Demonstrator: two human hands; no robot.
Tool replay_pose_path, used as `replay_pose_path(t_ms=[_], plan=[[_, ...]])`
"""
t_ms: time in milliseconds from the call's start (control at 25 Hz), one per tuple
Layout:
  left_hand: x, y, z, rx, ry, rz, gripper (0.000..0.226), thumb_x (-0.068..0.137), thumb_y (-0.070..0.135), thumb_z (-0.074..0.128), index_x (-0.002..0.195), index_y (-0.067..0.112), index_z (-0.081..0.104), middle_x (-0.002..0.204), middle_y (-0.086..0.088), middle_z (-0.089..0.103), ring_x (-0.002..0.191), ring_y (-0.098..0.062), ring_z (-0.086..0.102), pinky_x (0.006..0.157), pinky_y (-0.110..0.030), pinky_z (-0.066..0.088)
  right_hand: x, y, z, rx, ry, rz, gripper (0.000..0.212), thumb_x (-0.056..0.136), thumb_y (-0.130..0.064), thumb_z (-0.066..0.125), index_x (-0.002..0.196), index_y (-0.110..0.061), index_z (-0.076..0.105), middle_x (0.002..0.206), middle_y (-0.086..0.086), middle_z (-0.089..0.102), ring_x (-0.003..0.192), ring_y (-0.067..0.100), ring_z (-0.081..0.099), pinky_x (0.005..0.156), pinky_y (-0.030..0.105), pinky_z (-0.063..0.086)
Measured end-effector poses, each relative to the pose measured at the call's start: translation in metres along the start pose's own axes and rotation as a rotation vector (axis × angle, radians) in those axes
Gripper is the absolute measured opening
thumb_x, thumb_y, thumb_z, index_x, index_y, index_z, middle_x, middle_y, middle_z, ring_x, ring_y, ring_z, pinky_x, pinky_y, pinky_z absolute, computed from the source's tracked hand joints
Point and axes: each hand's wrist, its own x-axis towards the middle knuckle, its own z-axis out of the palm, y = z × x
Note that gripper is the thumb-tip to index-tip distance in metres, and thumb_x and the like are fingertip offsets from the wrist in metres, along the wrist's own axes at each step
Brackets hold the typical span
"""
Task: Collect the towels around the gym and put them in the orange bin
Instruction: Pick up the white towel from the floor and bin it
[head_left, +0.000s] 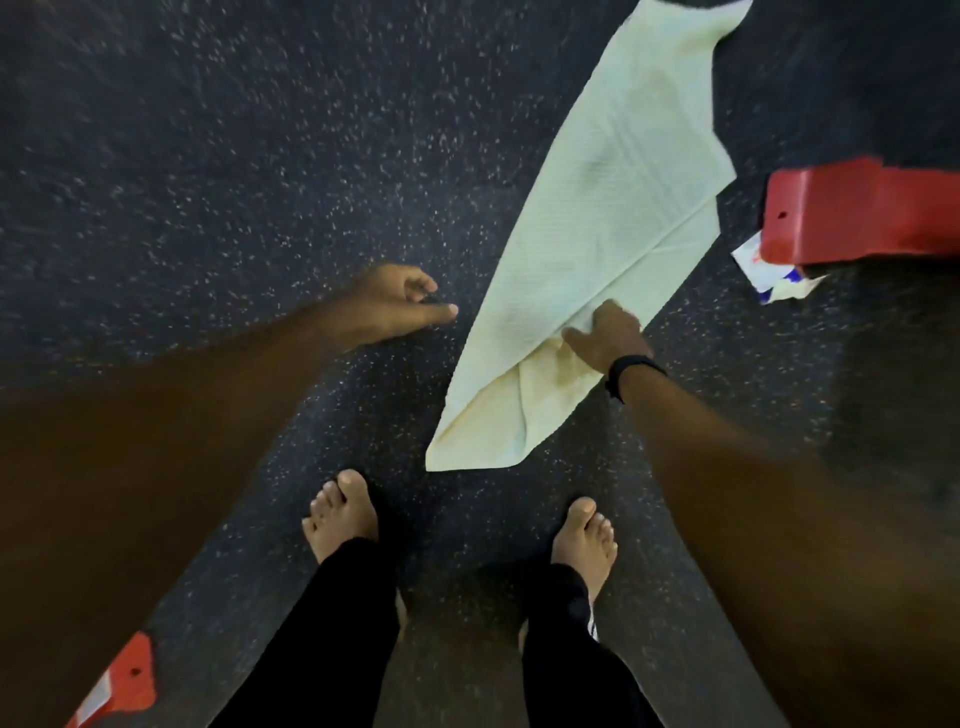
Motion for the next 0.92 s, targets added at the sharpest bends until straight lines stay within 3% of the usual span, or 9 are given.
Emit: replay_pose_path(t_ms=[80,200,280,360,520,720,920], plan=[[0.009,-0.013,0.007,-0.020,0.005,-0.006,0.048,0.081,0.039,0.072,0.120,0.011,0.061,0.112,-0.007,0.062,0.094,-0.015,0.056,0.078,-0.024,0.039,0.009,-0.002,0.014,0.093,0.066,0.044,0.058,0.087,-0.040,0.064,0.126,-0.002,0.043,0.127,0.018,0.047,0.114,0.033,0.050,0.096,0.039,0.043],[0.008,-0.015,0.000,-0.005,-0.003,-0.018,0.049,0.081,0.040,0.072,0.121,0.014,0.060,0.115,-0.006,0.061,0.099,-0.015,0.057,0.082,-0.025,0.040,0.006,-0.008,0.016,0.147,0.057,0.037,0.028,0.090,-0.027,0.061,0.105,-0.006,0.052,0.114,0.019,0.053,0.102,0.033,0.054,0.087,0.032,0.045],[-0.007,0.000,-0.015,0.001,0.008,-0.011,0.052,0.080,0.041,0.073,0.123,0.015,0.059,0.117,-0.003,0.060,0.101,-0.015,0.056,0.083,-0.026,0.041,-0.013,-0.018,-0.006,0.119,0.089,0.004,0.023,0.093,-0.020,0.054,0.111,-0.006,0.052,0.121,0.017,0.055,0.107,0.033,0.055,0.079,0.033,0.043],[-0.032,0.032,-0.036,0.004,0.030,0.015,0.057,0.078,0.043,0.074,0.125,0.016,0.058,0.121,-0.001,0.058,0.106,-0.015,0.054,0.086,-0.028,0.042,-0.043,-0.032,-0.049,0.066,0.150,-0.064,0.025,0.095,-0.019,0.048,0.117,-0.006,0.047,0.121,0.018,0.053,0.108,0.036,0.054,0.082,0.037,0.043],[-0.114,0.135,-0.100,0.060,0.105,0.141,0.066,0.074,0.049,0.075,0.128,0.019,0.055,0.133,-0.001,0.056,0.121,-0.018,0.054,0.103,-0.032,0.042,-0.118,-0.061,-0.178,0.169,0.296,-0.237,0.017,0.093,-0.020,0.052,0.104,-0.008,0.049,0.104,0.020,0.060,0.097,0.039,0.056,0.075,0.039,0.044],[-0.258,0.278,-0.196,0.073,0.278,0.321,0.061,0.076,0.044,0.076,0.128,0.019,0.057,0.131,0.000,0.058,0.121,-0.014,0.053,0.098,-0.024,0.038,-0.240,-0.099,-0.376,0.293,0.474,-0.383,0.014,0.091,-0.029,0.055,0.098,-0.017,0.057,0.100,0.014,0.065,0.099,0.036,0.056,0.071,0.036,0.041],[-0.441,0.410,-0.286,0.052,0.485,0.432,0.060,0.073,0.047,0.077,0.125,0.023,0.059,0.129,0.000,0.060,0.120,-0.015,0.055,0.101,-0.027,0.040,-0.415,-0.132,-0.567,0.381,0.671,-0.534,0.012,0.088,-0.031,0.055,0.090,-0.020,0.061,0.094,0.006,0.068,0.095,0.032,0.060,0.071,0.035,0.044]])
